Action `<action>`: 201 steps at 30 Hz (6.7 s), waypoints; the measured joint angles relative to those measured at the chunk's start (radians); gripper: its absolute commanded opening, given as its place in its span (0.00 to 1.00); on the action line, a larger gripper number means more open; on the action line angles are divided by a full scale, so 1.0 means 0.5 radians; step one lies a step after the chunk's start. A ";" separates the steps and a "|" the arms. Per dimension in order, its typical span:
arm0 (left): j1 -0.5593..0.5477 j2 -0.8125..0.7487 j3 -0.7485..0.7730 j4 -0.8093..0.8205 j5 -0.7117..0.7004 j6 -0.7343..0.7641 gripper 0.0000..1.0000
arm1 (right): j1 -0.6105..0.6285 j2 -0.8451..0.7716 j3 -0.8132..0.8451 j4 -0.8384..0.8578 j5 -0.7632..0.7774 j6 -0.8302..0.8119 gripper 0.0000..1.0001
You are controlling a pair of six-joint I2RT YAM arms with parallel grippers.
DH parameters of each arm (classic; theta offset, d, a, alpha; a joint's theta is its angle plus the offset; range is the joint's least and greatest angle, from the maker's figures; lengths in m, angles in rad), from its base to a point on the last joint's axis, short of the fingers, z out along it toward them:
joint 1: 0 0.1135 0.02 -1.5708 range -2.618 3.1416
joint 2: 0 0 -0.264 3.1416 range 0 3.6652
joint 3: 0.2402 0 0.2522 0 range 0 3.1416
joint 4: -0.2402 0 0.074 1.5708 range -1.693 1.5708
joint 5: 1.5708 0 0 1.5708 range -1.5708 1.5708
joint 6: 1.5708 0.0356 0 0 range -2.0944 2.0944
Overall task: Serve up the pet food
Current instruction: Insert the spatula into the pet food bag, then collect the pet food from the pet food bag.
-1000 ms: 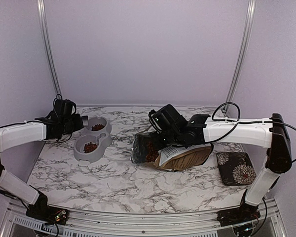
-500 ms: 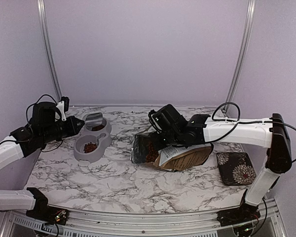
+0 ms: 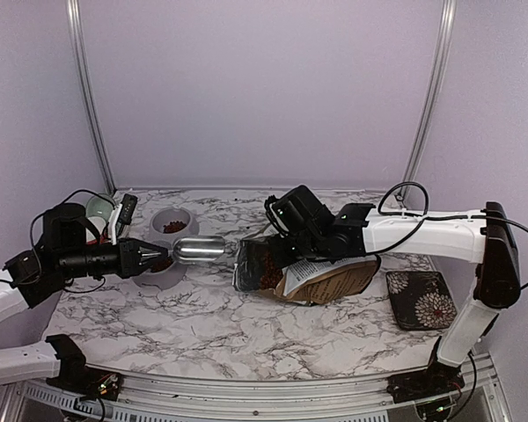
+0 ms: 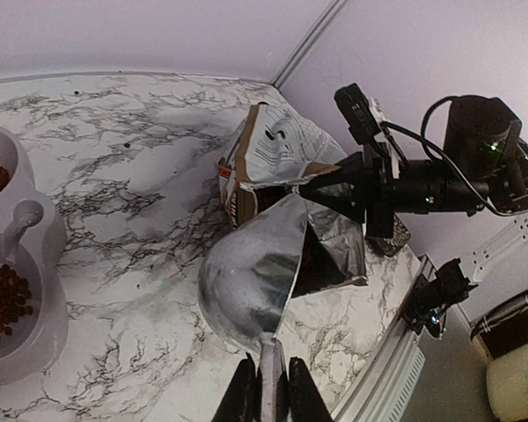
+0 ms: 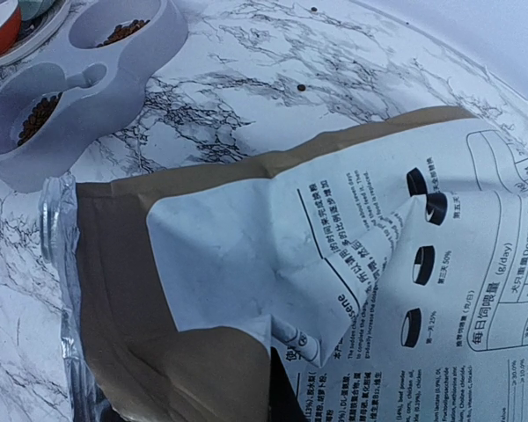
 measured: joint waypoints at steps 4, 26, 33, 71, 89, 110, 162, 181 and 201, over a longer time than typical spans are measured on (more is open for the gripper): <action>-0.171 0.001 -0.035 0.056 0.103 0.031 0.00 | 0.000 0.000 0.000 -0.001 0.000 0.000 0.00; -0.642 0.755 -0.047 0.697 -0.378 0.034 0.00 | 0.010 0.000 0.002 -0.008 0.017 0.005 0.00; -0.698 1.035 0.105 0.746 -0.595 0.095 0.00 | 0.019 0.000 0.002 -0.008 0.021 0.005 0.00; -0.911 1.749 0.347 1.149 -1.285 0.071 0.00 | 0.023 0.020 0.005 -0.007 0.032 0.004 0.00; -0.925 1.748 0.259 1.152 -1.028 -0.357 0.00 | 0.023 0.031 0.020 -0.013 0.024 0.005 0.00; -0.925 1.748 0.259 1.160 -0.794 -0.735 0.00 | 0.023 0.022 -0.011 0.015 0.025 0.008 0.00; -0.655 1.339 -0.130 1.588 -0.459 -1.450 0.00 | 0.023 -0.066 -0.093 0.039 0.034 0.043 0.00; -0.568 1.197 -0.282 1.733 -0.387 -1.611 0.00 | 0.023 -0.066 -0.093 0.037 0.035 0.047 0.00; -0.510 1.061 -0.407 1.857 -0.311 -1.740 0.00 | 0.021 -0.066 -0.055 -0.023 0.092 0.058 0.00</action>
